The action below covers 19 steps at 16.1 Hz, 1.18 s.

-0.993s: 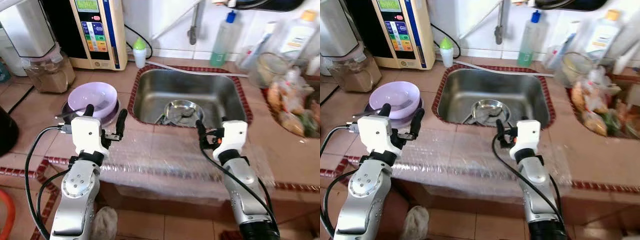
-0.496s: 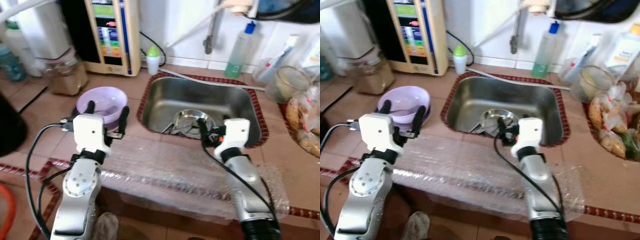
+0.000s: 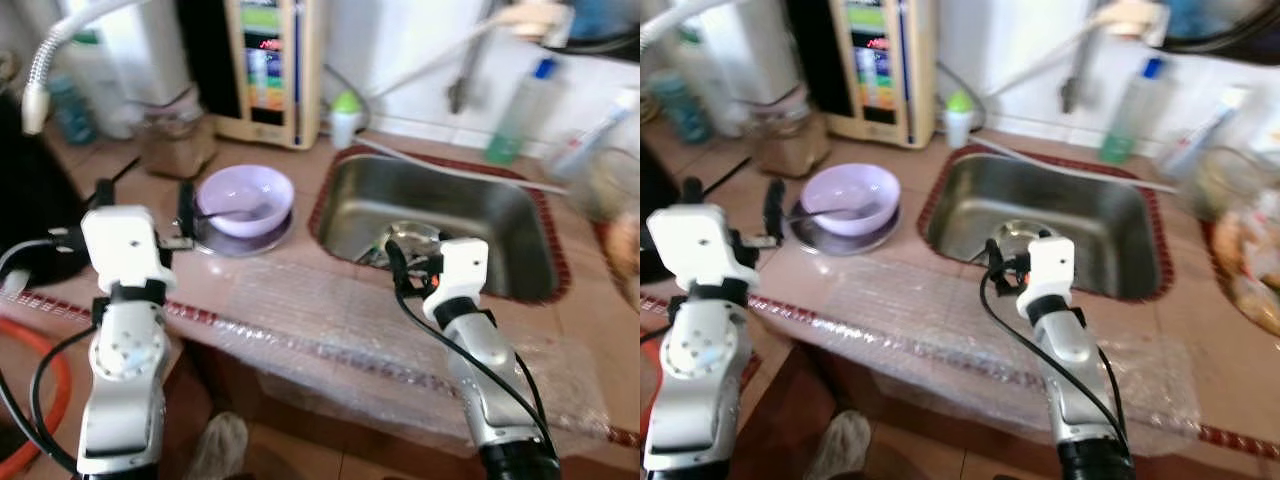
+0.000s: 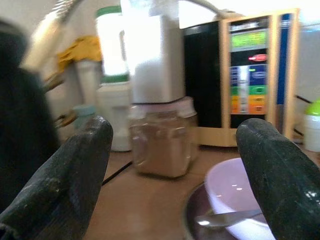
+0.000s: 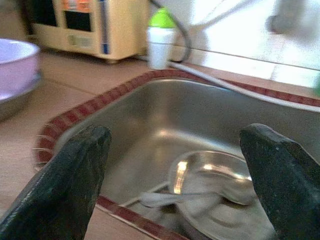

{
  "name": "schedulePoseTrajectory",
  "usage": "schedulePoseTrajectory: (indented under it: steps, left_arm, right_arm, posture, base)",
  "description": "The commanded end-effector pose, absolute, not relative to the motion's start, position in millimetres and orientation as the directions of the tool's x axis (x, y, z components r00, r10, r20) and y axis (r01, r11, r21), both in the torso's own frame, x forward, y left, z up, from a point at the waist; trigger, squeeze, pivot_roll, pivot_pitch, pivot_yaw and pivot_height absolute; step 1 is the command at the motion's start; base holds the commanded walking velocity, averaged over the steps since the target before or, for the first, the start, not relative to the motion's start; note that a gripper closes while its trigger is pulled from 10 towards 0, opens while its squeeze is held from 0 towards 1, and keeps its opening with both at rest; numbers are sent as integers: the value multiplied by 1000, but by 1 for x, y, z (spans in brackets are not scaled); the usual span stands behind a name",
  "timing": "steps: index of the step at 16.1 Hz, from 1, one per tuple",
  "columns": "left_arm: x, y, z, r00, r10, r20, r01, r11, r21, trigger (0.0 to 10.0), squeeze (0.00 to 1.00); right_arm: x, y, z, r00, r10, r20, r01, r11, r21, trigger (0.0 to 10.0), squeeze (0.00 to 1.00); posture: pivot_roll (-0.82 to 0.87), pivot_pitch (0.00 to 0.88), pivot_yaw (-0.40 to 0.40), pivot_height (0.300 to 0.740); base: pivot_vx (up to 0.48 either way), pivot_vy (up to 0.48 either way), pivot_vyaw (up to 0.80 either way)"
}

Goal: Kitchen organization

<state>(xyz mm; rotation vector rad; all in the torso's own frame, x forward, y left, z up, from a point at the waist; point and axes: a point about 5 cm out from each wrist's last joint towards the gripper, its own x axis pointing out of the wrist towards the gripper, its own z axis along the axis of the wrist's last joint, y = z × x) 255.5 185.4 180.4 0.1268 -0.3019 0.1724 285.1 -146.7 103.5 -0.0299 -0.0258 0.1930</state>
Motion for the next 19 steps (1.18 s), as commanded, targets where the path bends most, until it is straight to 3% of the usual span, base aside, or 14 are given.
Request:
schedulePoseTrajectory:
  steps: [1,9,13,14,15,19]
  left_arm:
    - [258,188,179,942,180,285,-205,977,62,10000,0]
    - [301,187,162,989,102,103,-77,973,-216,10000,0]
    - [316,172,153,1000,25,9,-19,907,-422,10000,0]
    - [318,169,150,1000,10,-17,-16,893,-450,7020,0]
    - [321,165,148,999,-11,-30,-5,880,-475,0,0]
    - [326,159,150,999,-41,-31,16,817,-576,0,0]
  right_arm:
    - [287,-143,106,977,212,29,-210,977,-45,10000,0]
    - [292,-144,108,978,206,29,-205,978,-46,10000,0]
    - [291,-145,108,979,203,28,-201,978,-48,10000,0]
    - [291,-145,108,979,204,29,-202,978,-48,10000,0]
    - [291,-145,108,978,205,29,-203,978,-49,10000,0]
    - [290,-145,107,980,198,24,-197,980,-35,10000,0]
  posture:
    - [28,0,-14,740]
    - [11,0,-19,740]
    - [-8,0,-11,740]
    - [-8,0,-11,740]
    - [-8,0,-11,740]
    - [-22,0,-1,740]
  base:
    - [0,0,406]
    - [0,0,0]
    - [0,0,0]
    - [0,0,0]
    - [0,0,0]
    - [0,0,0]
